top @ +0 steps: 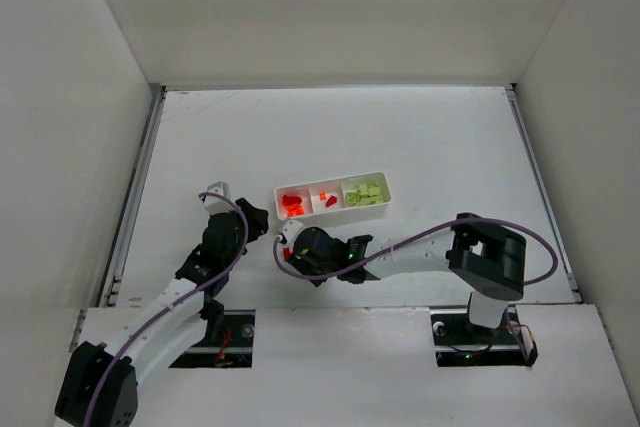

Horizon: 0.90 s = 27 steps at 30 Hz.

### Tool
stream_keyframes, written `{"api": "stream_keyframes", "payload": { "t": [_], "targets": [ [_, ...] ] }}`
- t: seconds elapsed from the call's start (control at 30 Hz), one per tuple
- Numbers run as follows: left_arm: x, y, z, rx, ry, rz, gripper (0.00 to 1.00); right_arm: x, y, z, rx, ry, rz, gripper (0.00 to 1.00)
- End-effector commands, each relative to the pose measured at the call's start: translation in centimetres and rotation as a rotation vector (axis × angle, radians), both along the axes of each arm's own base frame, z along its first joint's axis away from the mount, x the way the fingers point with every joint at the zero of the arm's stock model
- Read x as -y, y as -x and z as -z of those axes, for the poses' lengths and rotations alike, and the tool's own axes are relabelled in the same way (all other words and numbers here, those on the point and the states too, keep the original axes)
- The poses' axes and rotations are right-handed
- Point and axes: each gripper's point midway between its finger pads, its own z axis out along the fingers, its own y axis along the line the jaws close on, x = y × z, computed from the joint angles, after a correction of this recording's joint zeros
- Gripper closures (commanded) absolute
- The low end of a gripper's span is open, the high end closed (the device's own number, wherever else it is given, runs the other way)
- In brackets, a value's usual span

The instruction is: Sort the legos into containers by color

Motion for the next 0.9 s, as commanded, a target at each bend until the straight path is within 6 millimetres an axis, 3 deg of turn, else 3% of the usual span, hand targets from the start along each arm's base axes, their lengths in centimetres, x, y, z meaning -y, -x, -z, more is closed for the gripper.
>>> {"api": "stream_keyframes", "payload": {
  "t": [0.0,0.17,0.37,0.53,0.6,0.7,0.87],
  "targets": [
    [0.3,-0.2,-0.5,0.040,0.026,0.002,0.56,-0.9,-0.5,-0.6,0.020,-0.005,-0.008,0.63],
    [0.2,-0.3,-0.6,0.046,0.028,-0.002,0.56,-1.1,-0.7,-1.2,0.033,-0.019,0.003,0.78],
    [0.2,-0.3,-0.7,0.048,0.032,-0.005,0.56,-2.3,-2.2,-7.5,0.102,-0.218,0.056,0.81],
    [0.6,-0.3,-0.9,0.052,0.037,0.013,0.58,-3.1,-6.9,-13.3,0.189,-0.397,0.170,0.81],
    [1.1,-0.2,-1.2,0.060,0.037,0.035,0.59,-3.2,-9.7,-14.9,0.224,-0.434,0.242,0.81],
    [2.0,0.2,-1.6,0.076,0.036,0.071,0.62,-4.0,-12.6,-15.6,0.224,-0.457,0.309,0.80],
    [2.7,1.0,-1.7,0.082,0.032,0.101,0.67,-4.7,-16.2,-14.5,0.244,-0.446,0.413,0.78]
  ]
}}
